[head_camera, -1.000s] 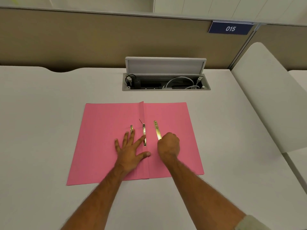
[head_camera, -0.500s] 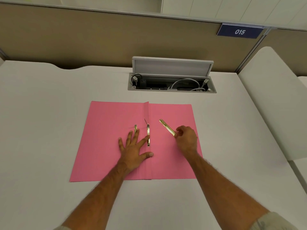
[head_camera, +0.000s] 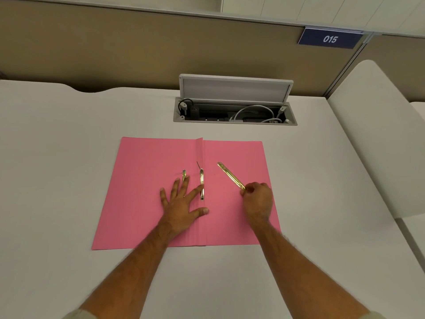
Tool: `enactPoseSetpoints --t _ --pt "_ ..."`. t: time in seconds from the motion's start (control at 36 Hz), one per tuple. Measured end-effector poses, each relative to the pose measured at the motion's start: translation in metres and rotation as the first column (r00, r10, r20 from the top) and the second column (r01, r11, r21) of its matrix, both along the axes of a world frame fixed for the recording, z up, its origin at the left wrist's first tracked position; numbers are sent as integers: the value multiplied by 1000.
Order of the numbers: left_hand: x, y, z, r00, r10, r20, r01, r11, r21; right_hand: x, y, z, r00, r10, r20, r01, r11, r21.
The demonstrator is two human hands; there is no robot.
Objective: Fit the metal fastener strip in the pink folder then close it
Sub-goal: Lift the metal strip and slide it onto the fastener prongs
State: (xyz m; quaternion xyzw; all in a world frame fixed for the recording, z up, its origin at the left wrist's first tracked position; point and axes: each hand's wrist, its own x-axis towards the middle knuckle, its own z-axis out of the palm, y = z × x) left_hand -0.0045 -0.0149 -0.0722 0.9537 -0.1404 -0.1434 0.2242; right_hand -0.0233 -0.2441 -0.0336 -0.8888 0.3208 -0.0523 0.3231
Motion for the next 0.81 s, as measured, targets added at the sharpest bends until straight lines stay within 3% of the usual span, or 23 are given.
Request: enactPoseSetpoints --t 0.36,0.81 --pt "0 0 2 1000 -6 -7 6 1000 17 10 1 -3 996 26 -84 -27 1000 -10" --pt "1 -1 -1 1000 -3 -14 4 1000 23 -6 3 1 973 226 51 -219 968 -123"
